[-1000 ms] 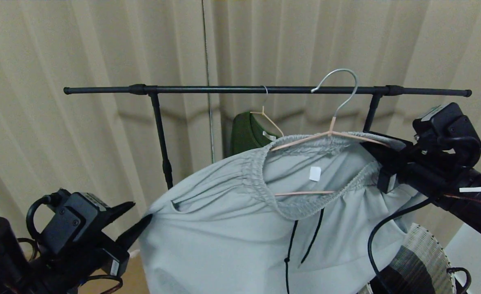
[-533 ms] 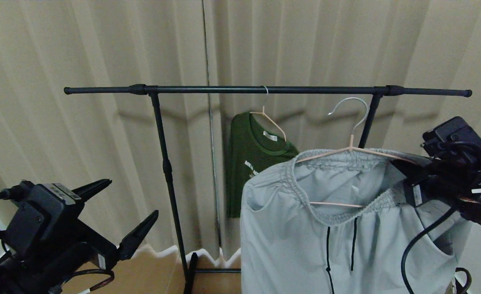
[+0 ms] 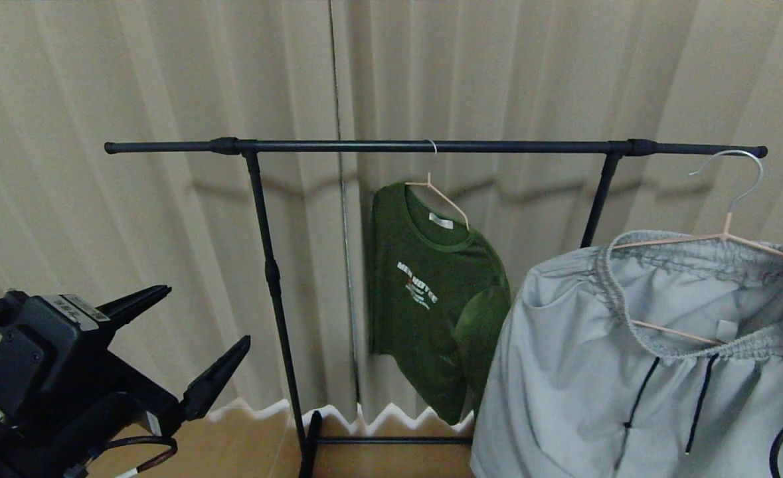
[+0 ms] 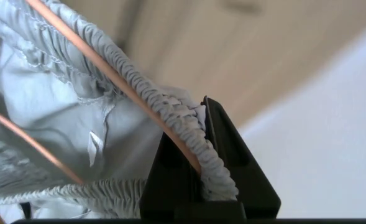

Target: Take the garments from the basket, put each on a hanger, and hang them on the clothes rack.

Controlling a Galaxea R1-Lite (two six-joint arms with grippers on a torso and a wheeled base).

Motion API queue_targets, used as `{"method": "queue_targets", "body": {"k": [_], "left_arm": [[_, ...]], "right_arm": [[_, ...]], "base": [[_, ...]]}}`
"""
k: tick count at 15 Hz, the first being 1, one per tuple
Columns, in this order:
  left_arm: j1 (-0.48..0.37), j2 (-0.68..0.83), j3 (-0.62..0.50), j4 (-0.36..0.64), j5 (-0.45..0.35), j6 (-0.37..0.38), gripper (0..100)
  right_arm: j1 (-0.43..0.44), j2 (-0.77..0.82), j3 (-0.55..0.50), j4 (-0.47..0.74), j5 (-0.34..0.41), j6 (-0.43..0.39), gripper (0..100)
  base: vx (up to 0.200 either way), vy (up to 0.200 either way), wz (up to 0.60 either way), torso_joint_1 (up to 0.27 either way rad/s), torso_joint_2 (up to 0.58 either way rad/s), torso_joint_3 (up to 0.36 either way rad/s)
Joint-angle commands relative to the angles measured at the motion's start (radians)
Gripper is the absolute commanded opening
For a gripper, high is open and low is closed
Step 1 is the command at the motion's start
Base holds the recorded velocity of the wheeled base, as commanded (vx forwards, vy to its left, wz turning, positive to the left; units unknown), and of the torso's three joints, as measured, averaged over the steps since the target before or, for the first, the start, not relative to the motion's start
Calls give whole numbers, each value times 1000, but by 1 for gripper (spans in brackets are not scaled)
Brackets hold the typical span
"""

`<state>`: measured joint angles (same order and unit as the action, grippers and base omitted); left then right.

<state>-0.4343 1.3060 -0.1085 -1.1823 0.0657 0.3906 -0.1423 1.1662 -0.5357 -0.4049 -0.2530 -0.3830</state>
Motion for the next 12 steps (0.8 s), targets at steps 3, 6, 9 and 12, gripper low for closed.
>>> {"method": "queue_targets", "body": {"k": [3, 6, 9, 12], "left_arm": [[0, 3, 4, 3, 0, -1, 100], [12, -1, 1, 3, 3, -1, 100], [40, -7, 3, 1, 5, 1, 100], [42, -19, 1, 1, 5, 4, 100]], "right_arm": [[-72, -8, -15, -2, -60, -1, 0], [-68, 29, -55, -11, -61, 6, 0], [-56, 64, -86, -14, -60, 6, 0], [-6, 112, -124, -12, -63, 26, 0]], "base": [[0, 0, 0, 0, 0, 0], [67, 0, 0, 1, 1, 1], [200, 0, 0, -2, 1, 2], [200, 0, 0, 10, 6, 1]]}}
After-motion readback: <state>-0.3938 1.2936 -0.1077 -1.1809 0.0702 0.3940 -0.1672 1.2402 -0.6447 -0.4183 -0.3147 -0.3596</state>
